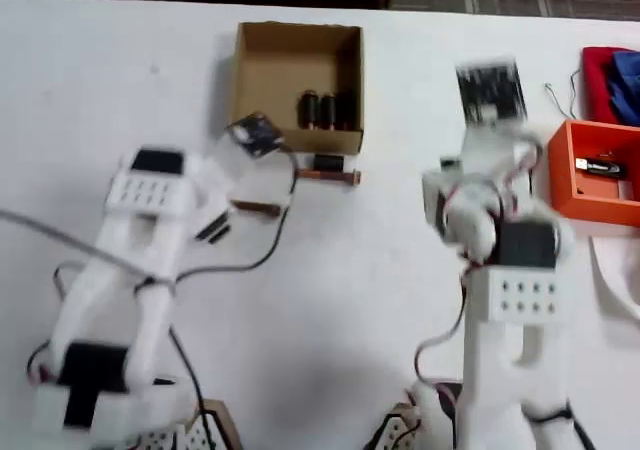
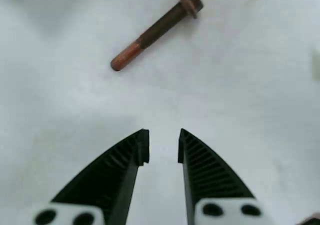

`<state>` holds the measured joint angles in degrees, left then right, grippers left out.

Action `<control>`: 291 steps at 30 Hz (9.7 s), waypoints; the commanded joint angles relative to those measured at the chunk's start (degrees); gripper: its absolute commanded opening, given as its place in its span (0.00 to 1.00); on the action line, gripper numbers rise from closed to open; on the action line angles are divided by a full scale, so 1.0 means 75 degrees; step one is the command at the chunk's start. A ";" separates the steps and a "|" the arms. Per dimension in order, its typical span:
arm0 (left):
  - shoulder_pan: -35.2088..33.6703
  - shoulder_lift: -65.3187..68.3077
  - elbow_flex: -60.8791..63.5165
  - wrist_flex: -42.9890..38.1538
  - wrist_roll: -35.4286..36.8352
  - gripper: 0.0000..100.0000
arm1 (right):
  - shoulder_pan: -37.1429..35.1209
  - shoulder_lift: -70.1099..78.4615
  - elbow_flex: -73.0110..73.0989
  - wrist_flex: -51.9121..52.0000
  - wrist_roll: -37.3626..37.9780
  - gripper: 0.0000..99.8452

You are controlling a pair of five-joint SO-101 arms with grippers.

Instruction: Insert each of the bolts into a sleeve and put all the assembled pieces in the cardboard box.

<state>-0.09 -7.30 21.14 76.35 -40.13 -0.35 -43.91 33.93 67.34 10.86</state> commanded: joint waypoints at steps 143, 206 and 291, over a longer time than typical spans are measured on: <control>-0.0246 -1.0667 0.5070 -0.5087 0.6916 0.03 | -0.2362 -0.7648 0.6951 -0.4202 -0.0481 0.02; 0.4337 -0.5626 0.2350 -0.6787 0.6834 0.03 | -0.3053 -0.7648 0.7865 -0.8012 -0.0504 0.02; -0.4290 -0.9436 0.8152 -0.3821 0.2614 0.04 | -0.2573 0.5351 -0.6611 -0.1670 -0.2520 0.02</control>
<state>-28.66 -75.78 74.24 53.85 -18.24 -20.22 -27.38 12.31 45.71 -5.85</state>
